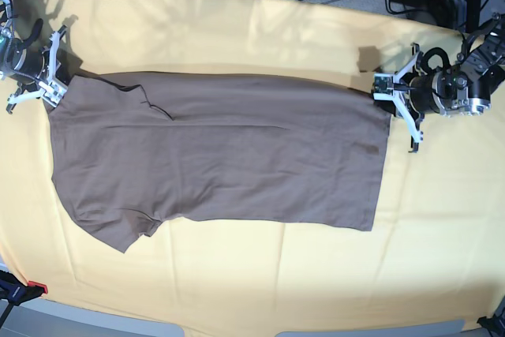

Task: Fold the T-shirt properly
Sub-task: 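Drag the held shirt edge away from the hem with both grippers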

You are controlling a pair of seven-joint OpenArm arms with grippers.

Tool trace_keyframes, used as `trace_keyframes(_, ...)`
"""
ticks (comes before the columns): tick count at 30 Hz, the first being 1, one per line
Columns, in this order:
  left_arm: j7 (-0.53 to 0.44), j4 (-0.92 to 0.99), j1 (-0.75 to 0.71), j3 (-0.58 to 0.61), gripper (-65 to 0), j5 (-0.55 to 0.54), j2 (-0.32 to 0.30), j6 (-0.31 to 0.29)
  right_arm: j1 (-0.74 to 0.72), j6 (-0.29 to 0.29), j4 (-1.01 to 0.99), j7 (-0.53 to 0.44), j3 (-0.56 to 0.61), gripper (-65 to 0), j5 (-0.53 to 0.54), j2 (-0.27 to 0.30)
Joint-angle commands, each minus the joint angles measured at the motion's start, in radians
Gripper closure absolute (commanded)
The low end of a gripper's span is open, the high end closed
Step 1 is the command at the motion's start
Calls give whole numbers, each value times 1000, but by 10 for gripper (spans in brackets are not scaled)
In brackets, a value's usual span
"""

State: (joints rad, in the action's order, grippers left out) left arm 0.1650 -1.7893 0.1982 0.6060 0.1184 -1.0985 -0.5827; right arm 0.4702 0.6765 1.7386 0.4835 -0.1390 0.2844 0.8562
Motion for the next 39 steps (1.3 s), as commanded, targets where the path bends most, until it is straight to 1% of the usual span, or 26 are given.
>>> trace_keyframes(1,-3,-21,26,-11,0,-20,-31,10,-5,5,9,-8,-13,0,-4,34)
trace_keyframes(3,-3,-41,32,-11,0,-54,-51,-18,1,19,13,-7,-13,0,0,50)
trace_keyframes(4,-3,-53,32,-11,0,-66,-63,-41,1,22,16,3,-13,0,7,56)
trace_keyframes(6,-3,-77,31,-11,0,-76,-89,-81,1,22,27,43,-13,0,26,68)
trace_keyframes(8,-4,-99,32,-11,0,-76,-117,-106,1,22,43,94,-13,0,75,84)
trace_keyframes(11,-8,-126,31,-11,0,-103,-156,-109,25,22,79,140,-13,0,134,113)
trace_keyframes(16,-20,-135,23,-11,0,-136,-197,-115,118,22,152,161,-13,0,127,142)
trace_keyframes(21,-84,-142,-17,-11,0,-136,-241,-115,184,22,181,224,-13,0,127,142)
trace_keyframes(27,-86,-218,-112,-11,0,-137,-300,-115,258,22,204,249,-13,0,127,144)
trace_keyframes(30,-85,-232,-121,-11,0,-140,-313,-115,290,22,230,277,-13,0,127,144)
trace_keyframes(34,-78,-232,-121,-11,0,-190,-322,-115,304,22,243,308,-13,0,127,144)
trace_keyframes(39,-79,-233,-137,-11,0,-211,-341,-115,310,22,243,371,-13,0,131,146)
